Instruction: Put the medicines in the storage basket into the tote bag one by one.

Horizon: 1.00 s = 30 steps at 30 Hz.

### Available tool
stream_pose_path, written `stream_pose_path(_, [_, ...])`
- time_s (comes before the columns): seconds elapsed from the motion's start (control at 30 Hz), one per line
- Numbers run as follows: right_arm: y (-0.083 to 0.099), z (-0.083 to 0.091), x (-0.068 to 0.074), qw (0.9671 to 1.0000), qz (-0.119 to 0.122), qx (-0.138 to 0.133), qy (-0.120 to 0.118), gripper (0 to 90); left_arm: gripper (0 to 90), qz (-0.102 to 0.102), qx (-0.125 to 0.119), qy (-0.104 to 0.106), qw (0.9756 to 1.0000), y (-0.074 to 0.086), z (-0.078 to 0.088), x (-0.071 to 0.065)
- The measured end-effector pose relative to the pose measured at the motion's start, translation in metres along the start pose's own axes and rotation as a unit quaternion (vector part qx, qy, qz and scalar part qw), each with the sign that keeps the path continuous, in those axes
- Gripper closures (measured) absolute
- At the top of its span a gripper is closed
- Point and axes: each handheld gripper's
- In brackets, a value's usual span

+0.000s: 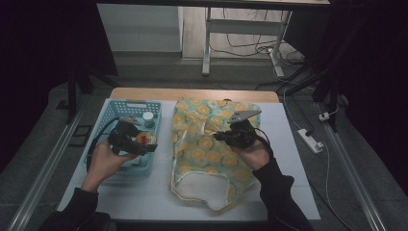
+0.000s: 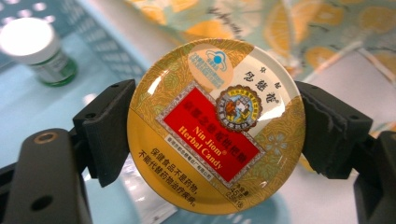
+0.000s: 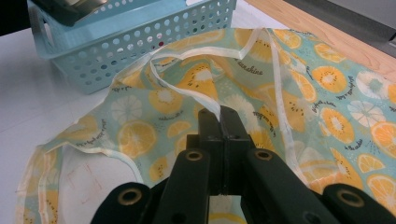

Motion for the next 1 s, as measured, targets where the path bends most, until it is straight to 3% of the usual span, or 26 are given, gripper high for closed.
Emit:
stream_pose_path(0.6, [0.000,-0.002,0.001,1.0000,0.004,0.002,0.001,90.0,19.8,-0.044,-0.008,0.052,0.9976,-0.005,-0.015,-0.048])
stream_pose_path(1.0, [0.001,-0.004,0.001,1.0000,0.004,0.004,0.000,90.0,19.8,-0.080,-0.017,0.078,0.9936,-0.019,-0.027,-0.081])
Point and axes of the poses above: each handheld gripper's, and its own axes: z roughly backward along the jaws, y roughly out of its underside, x roughly to its left, and after that the axes turned 12 degrees about -y, right-handed
